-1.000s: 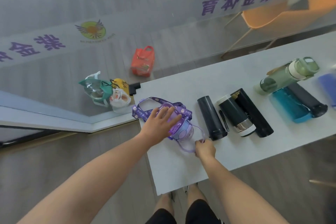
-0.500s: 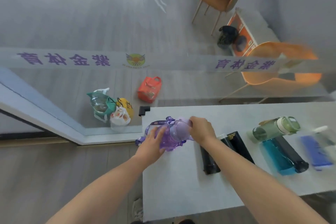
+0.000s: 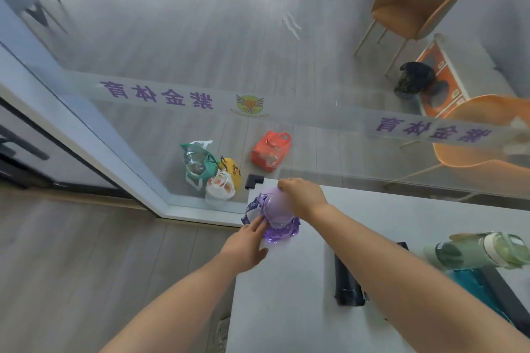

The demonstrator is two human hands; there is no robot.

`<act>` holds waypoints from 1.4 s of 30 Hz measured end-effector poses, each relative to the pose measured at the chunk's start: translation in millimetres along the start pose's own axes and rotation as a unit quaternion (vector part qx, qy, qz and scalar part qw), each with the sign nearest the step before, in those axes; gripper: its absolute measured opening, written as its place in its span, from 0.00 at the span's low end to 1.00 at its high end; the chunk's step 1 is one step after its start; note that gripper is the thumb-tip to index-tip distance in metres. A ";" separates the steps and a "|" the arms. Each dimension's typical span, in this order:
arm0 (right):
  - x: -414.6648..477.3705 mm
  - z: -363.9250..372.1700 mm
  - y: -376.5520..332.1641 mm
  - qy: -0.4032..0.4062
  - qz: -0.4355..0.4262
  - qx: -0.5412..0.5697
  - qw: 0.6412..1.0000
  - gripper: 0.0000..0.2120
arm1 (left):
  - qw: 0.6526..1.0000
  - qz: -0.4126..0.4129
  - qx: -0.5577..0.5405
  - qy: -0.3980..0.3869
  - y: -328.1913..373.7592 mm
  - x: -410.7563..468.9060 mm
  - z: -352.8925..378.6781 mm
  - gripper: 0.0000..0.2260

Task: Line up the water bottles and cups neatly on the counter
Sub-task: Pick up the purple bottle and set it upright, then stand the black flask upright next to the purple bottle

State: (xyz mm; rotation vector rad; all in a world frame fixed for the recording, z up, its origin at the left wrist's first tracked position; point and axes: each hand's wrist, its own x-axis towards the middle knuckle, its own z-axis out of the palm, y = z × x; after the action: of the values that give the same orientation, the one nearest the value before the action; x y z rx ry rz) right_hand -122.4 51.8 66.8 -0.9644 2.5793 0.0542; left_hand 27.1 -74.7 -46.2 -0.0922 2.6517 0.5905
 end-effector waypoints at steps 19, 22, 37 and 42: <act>-177.0 120.2 87.1 -0.030 0.245 0.228 0.942 0.21 | 0.983 0.128 0.115 -0.062 38.6 -11.1 31.1 0.12; -203.9 152.4 90.4 -0.049 0.266 0.240 0.932 0.23 | 0.983 0.114 0.104 -0.096 50.8 -18.6 57.0 0.13; -193.9 243.7 135.8 -0.106 0.180 0.347 0.914 0.48 | 0.949 -0.103 -0.296 -0.025 194.5 -12.0 185.5 0.19; -191.2 251.1 140.0 -0.075 0.164 0.413 0.893 0.44 | 0.918 -0.161 -0.359 0.043 203.3 -10.4 197.4 0.18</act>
State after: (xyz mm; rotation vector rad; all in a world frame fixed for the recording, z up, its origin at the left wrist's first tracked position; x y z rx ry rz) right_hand 5.6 320.1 -108.9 -0.1915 2.2218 -0.7789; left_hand 81.9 192.2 -124.5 -0.7618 2.2772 1.4244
